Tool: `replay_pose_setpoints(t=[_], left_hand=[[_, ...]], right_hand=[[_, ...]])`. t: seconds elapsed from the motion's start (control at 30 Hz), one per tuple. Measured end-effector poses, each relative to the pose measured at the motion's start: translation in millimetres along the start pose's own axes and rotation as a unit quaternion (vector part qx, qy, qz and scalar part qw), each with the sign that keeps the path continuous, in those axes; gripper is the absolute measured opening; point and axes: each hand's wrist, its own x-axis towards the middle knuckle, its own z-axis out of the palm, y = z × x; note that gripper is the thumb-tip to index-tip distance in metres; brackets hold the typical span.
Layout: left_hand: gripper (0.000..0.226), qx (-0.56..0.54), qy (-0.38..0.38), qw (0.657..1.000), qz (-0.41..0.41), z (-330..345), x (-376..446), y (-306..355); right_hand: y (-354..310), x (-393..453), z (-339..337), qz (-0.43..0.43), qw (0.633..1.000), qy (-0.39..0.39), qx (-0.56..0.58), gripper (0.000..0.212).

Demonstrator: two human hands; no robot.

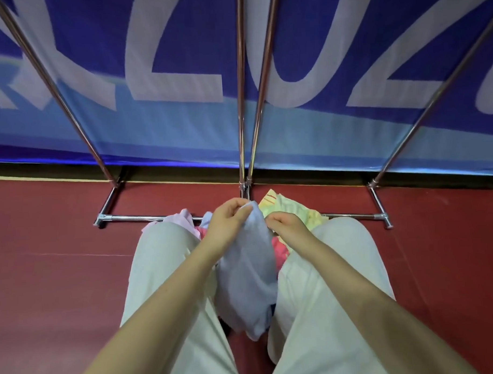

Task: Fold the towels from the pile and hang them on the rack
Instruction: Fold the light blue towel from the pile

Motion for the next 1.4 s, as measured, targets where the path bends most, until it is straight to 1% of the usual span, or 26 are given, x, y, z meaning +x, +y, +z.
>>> replay_pose_setpoints(t=[0.1,0.2,0.27,0.3,0.37,0.47,0.5,0.57,0.67,0.77,0.83,0.93,1.0,1.07,1.17,1.27,1.33,1.4], left_hand=[[0.016,0.009,-0.033,0.999,0.023,-1,-11,-1],[0.019,0.036,-0.046,0.998,0.035,-5,-14,-5],[0.022,0.049,-0.053,0.997,0.038,-6,-14,-10],[0.023,0.053,-0.057,0.996,0.038,-6,-14,-12],[0.025,0.058,-0.063,0.996,0.039,-5,-14,-15],[0.022,0.069,-0.065,0.995,0.037,-6,-13,-20],[0.021,0.070,-0.063,0.995,0.032,-7,-12,-21],[0.020,0.072,-0.054,0.996,0.025,-9,-10,-23],[0.018,0.086,-0.029,0.996,0.018,-12,-8,-26],[0.017,0.134,0.004,0.991,-0.001,-16,-6,-30],[0.020,0.172,0.005,0.985,0.000,-18,-5,-32],[0.016,0.149,0.019,0.989,0.008,-19,-6,-30],[0.016,0.131,0.031,0.991,0.019,-21,-6,-26],[0.015,0.113,0.058,0.992,0.027,-23,-6,-22],[0.012,0.060,0.154,0.986,0.006,-30,-2,-19],[0.014,-0.020,0.249,0.968,-0.034,-40,4,-20],[0.015,-0.082,0.292,0.950,-0.070,-49,9,-22],[0.014,-0.116,0.332,0.930,-0.102,-56,11,-22]], right_hand=[[2,-5,6,-0.008,1.000,-0.026,0.014,0.018],[4,-8,9,0.007,0.996,-0.009,0.083,0.022],[5,-9,9,0.018,0.992,0.002,0.128,0.019],[6,-8,9,0.014,0.990,0.003,0.140,0.016],[9,-6,9,-0.002,0.989,-0.008,0.148,0.019],[11,-5,14,-0.009,0.990,-0.050,0.132,0.021],[11,-6,17,-0.007,0.991,-0.065,0.117,0.019],[11,-5,21,-0.013,0.995,-0.072,0.072,0.019],[15,0,24,-0.032,0.998,-0.034,0.044,0.026],[14,4,23,-0.051,0.996,0.031,0.059,0.025],[14,4,22,-0.073,0.995,0.056,0.043,0.025],[17,2,21,-0.096,0.995,0.037,0.008,0.019],[22,0,22,-0.094,0.995,0.017,-0.009,0.019],[25,-2,22,-0.092,0.995,0.008,-0.021,0.019],[30,-2,20,-0.087,0.995,0.006,-0.046,0.024],[36,-1,15,-0.069,0.995,-0.003,-0.075,0.031],[41,0,13,-0.062,0.994,-0.015,-0.089,0.038],[45,0,11,-0.055,0.993,-0.033,-0.096,0.042]])
